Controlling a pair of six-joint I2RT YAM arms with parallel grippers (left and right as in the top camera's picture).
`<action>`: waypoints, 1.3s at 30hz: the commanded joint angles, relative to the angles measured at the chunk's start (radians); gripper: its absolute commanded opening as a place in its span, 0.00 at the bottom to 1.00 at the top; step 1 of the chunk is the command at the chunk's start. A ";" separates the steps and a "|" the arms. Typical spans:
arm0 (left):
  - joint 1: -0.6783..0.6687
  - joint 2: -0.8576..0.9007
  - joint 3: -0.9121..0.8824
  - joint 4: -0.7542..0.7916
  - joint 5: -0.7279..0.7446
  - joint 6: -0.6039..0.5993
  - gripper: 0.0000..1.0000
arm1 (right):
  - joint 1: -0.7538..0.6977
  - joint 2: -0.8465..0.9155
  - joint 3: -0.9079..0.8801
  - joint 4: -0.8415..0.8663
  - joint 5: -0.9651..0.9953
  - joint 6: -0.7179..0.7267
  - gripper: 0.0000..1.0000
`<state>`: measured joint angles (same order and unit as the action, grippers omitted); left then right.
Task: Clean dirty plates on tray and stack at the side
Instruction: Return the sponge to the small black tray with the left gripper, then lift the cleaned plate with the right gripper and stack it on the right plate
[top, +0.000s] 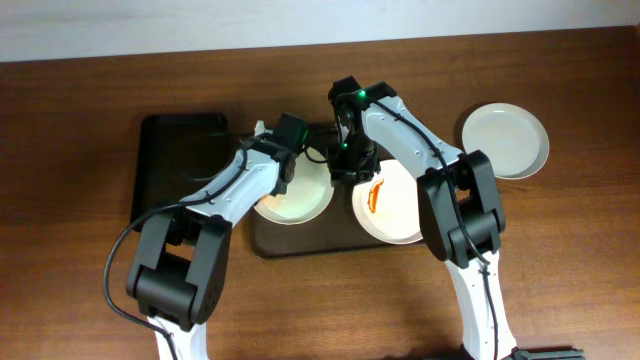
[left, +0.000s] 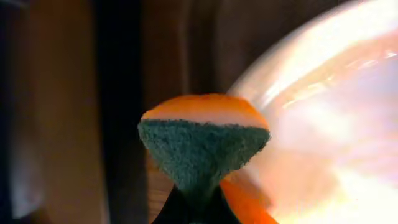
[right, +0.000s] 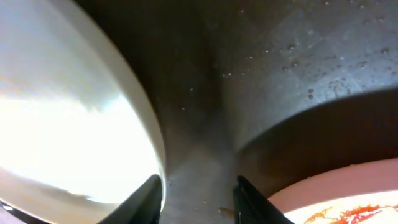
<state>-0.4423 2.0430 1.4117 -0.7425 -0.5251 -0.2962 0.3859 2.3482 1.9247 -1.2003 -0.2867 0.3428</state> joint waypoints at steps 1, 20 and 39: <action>0.013 -0.068 0.092 -0.014 -0.080 0.021 0.00 | -0.006 0.015 -0.006 -0.008 0.029 0.006 0.34; 0.418 -0.125 0.127 -0.079 0.428 0.029 0.00 | -0.006 0.015 -0.006 0.058 -0.020 -0.058 0.45; 0.437 0.085 0.127 -0.109 0.337 0.134 1.00 | -0.005 0.015 -0.006 0.091 -0.017 -0.058 0.45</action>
<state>-0.0135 2.1231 1.5318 -0.8383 -0.1619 -0.1707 0.3851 2.3482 1.9247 -1.1126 -0.2981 0.2874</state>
